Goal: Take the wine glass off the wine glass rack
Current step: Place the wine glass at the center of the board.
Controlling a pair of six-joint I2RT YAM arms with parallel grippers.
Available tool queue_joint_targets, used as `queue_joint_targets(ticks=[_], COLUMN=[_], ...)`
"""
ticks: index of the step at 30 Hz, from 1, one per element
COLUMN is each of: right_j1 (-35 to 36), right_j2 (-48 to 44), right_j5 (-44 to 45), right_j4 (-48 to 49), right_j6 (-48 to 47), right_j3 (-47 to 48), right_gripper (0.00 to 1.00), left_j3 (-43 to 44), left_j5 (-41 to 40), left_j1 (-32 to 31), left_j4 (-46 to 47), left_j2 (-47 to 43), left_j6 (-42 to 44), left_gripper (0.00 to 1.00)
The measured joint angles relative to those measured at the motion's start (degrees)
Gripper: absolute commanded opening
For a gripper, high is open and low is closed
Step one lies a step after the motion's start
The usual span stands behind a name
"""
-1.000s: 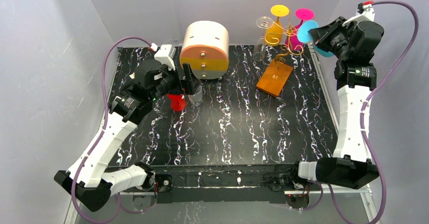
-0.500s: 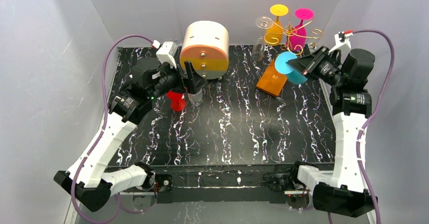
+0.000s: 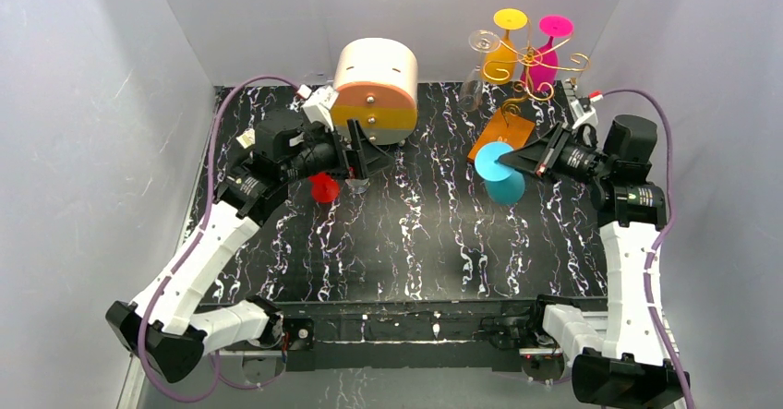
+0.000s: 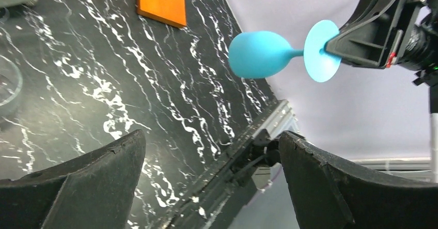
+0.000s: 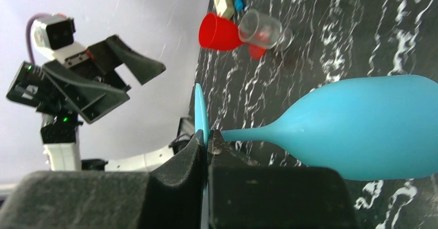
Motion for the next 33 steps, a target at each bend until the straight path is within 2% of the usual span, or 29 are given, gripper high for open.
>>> queue_joint_targets(ticks=[3, 6, 10, 15, 20, 28, 33], right_j1=[0.59, 1.49, 6.08, 12.46, 18.51, 33.20, 34.25], right_j2=[-0.15, -2.03, -5.64, -5.33, -3.72, 2.84, 4.57], right_j5=[-2.60, -3.96, -4.26, -2.67, -0.11, 5.62, 7.30], right_j4=[-3.89, -4.55, -4.96, -4.13, 0.33, 10.60, 16.50], right_j6=[-0.68, -1.31, 0.44, 0.87, 3.34, 6.99, 8.96], right_j3=[-0.02, -2.14, -6.75, -6.91, -9.31, -9.55, -10.95], right_gripper=[0.01, 0.01, 0.01, 0.01, 0.01, 0.01, 0.01], left_j3=[-1.38, -6.75, -15.30, -17.49, -17.05, -19.21, -19.78], left_j5=[2.10, 4.13, 6.80, 7.32, 8.31, 9.62, 9.79], left_j1=[0.00, 0.00, -0.37, -4.57, -7.02, -8.35, -8.39], left_j4=[2.08, 7.02, 11.76, 17.68, 22.73, 30.18, 32.50], left_j2=[0.28, -1.49, -4.70, -4.28, -1.11, -0.17, 0.37], left_j6=[-3.63, -6.56, -11.93, -15.39, -16.63, -19.23, -19.85], left_gripper=[0.98, 0.96, 0.95, 0.91, 0.82, 0.67, 0.50])
